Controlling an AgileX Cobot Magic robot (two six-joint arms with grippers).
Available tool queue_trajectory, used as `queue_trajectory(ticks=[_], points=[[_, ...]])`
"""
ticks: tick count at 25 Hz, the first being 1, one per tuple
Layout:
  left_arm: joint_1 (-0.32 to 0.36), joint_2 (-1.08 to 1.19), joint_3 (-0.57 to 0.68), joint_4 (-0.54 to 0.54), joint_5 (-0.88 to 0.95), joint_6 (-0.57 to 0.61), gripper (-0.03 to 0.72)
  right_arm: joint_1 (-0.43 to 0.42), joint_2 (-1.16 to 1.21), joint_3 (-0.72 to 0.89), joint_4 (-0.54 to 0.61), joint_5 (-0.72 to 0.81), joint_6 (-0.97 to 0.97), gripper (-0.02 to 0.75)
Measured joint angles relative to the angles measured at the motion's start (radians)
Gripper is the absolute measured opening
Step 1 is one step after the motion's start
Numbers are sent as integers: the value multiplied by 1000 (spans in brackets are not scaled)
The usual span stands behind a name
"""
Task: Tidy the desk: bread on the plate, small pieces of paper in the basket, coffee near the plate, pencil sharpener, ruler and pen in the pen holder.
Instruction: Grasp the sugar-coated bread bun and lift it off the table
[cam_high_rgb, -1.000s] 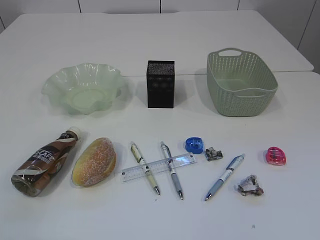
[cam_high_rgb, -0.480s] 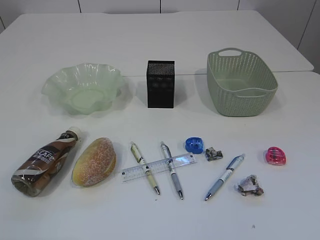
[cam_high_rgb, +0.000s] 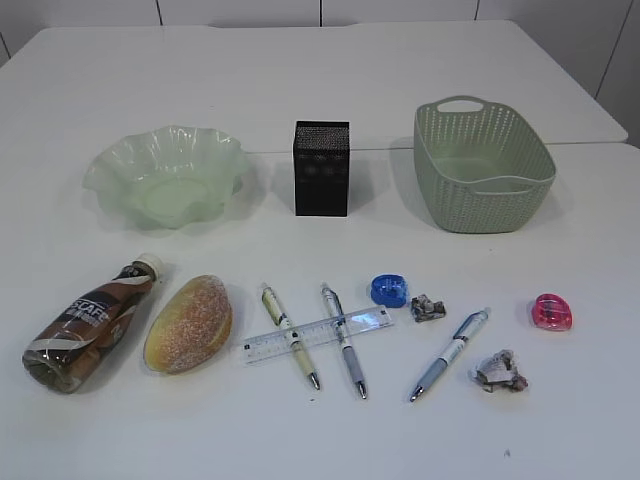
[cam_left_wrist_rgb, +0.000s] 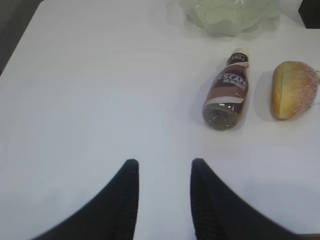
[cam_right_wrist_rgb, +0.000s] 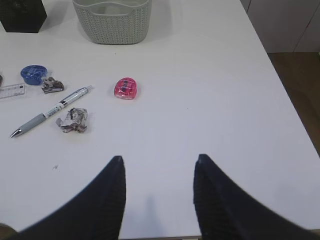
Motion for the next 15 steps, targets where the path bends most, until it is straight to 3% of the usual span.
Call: queue_trajectory(ticks=[5,15], points=[[0,0,0,-74,0,0,238,0,0,0,0,0,0,359],[-34,0,0,-119,-7,0,238,0,0,0,0,0,0,359]])
